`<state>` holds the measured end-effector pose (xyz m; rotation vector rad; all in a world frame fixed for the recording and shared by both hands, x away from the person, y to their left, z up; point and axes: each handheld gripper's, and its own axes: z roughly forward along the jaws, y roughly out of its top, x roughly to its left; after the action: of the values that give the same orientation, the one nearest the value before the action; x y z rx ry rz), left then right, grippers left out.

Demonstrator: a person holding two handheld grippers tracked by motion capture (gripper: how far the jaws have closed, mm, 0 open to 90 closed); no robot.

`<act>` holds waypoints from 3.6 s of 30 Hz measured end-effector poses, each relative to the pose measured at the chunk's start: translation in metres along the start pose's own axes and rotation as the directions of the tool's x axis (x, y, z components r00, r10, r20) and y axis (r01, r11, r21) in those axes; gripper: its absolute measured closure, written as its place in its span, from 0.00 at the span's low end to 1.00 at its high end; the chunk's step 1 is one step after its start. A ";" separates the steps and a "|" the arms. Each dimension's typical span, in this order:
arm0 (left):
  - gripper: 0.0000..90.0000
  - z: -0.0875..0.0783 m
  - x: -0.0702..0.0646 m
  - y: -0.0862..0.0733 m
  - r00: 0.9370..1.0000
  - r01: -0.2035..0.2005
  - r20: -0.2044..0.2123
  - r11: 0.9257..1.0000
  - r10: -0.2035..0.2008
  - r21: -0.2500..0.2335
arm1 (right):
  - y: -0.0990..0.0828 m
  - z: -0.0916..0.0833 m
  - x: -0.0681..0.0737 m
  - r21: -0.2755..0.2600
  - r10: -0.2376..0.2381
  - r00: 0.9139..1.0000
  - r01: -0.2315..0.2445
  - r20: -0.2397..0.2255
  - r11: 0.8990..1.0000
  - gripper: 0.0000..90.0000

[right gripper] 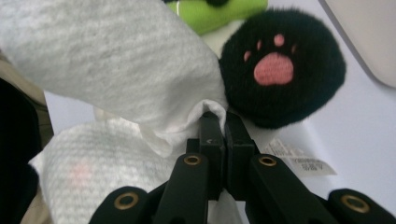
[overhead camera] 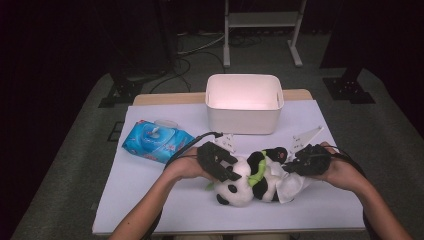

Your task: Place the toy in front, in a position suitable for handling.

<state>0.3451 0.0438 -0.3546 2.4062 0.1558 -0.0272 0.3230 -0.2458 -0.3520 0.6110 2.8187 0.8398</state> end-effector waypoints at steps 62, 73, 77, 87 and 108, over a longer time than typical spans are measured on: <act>0.36 -0.004 -0.002 -0.013 0.999 -0.006 -0.038 1.000 0.006 -0.002 | 0.035 -0.033 0.021 -0.039 -0.116 0.993 0.116 0.001 0.993 0.88; 0.35 -0.003 -0.002 -0.011 0.999 -0.005 -0.039 1.000 0.006 0.007 | 0.014 -0.005 0.024 0.024 -0.095 0.995 0.096 -0.038 0.995 0.85; 0.34 -0.002 -0.002 -0.012 0.999 -0.006 -0.037 1.000 0.006 0.003 | 0.023 -0.003 0.025 -0.012 -0.100 0.994 0.100 -0.031 0.995 0.81; 0.32 0.003 -0.005 -0.012 0.999 -0.020 -0.043 1.000 0.021 0.012 | 0.053 0.011 0.025 -0.022 -0.137 0.991 0.136 -0.012 0.990 0.79; 0.32 0.000 -0.003 -0.017 0.999 -0.006 -0.053 1.000 0.006 0.002 | 0.024 -0.002 0.023 0.008 -0.079 0.997 0.079 -0.007 0.997 0.97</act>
<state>0.3399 0.0555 -0.3658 2.4109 0.1728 0.0392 0.3097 -0.2190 -0.3377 0.4953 2.8334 0.8179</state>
